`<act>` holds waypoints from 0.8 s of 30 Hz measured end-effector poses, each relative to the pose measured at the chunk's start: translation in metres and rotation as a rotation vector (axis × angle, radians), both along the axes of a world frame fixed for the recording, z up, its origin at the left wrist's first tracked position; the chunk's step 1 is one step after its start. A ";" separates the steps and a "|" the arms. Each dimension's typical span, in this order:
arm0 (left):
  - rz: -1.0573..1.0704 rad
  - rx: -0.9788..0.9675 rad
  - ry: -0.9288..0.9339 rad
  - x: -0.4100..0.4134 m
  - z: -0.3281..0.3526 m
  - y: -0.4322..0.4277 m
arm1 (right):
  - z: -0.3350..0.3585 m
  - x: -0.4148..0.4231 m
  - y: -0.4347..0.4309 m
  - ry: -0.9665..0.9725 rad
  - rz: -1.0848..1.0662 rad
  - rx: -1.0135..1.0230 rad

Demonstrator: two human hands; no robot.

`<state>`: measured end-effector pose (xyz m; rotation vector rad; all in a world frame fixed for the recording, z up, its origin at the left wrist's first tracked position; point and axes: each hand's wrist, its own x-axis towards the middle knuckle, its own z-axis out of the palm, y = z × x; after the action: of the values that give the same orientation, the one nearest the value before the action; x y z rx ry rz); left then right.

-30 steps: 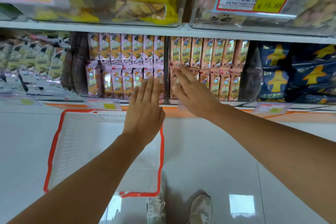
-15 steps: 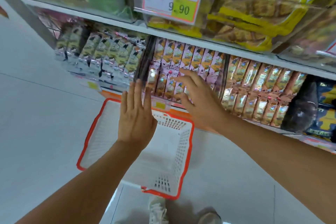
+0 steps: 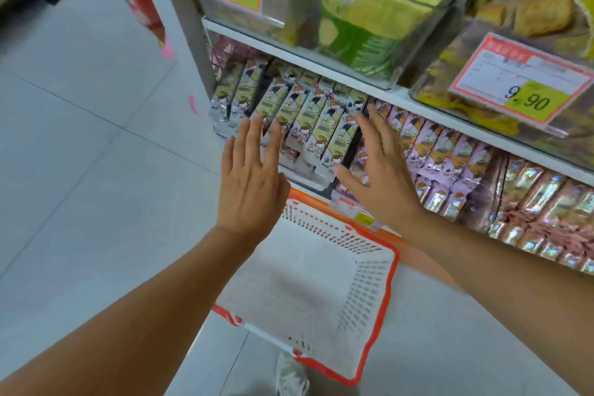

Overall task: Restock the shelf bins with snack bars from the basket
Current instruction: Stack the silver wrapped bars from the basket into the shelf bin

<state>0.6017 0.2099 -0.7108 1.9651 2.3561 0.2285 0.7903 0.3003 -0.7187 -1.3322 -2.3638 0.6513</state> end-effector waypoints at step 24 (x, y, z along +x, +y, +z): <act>-0.050 -0.176 0.004 -0.078 0.014 0.056 | -0.022 -0.064 0.025 -0.241 0.086 0.149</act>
<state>0.5232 0.2657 -0.6967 1.9405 2.2403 0.0134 0.7268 0.3249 -0.7403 -1.3140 -2.6141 0.3453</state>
